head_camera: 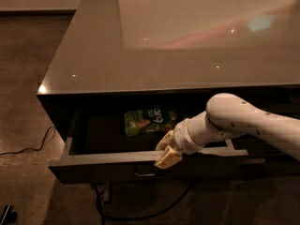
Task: Open top drawer
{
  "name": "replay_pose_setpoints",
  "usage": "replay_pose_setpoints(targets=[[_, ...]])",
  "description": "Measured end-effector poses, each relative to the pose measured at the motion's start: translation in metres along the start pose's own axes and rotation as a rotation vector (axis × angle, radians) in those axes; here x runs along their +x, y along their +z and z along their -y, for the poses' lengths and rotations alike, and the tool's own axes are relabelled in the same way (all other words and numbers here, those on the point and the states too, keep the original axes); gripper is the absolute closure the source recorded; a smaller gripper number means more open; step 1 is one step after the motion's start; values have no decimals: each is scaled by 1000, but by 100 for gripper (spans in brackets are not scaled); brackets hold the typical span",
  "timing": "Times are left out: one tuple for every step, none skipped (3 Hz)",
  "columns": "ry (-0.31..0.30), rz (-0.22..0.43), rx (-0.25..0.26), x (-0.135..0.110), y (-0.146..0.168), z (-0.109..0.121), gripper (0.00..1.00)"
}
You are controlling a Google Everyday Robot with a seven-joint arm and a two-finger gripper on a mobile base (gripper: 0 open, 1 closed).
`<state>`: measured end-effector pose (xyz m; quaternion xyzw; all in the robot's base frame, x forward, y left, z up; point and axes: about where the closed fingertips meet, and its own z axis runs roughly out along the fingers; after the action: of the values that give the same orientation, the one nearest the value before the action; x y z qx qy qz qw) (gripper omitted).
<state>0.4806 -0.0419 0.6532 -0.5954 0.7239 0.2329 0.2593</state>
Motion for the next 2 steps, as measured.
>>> replay_pose_setpoints(targets=[[2, -12, 9, 3, -6, -8, 100], [6, -26, 23, 5, -15, -18, 100]])
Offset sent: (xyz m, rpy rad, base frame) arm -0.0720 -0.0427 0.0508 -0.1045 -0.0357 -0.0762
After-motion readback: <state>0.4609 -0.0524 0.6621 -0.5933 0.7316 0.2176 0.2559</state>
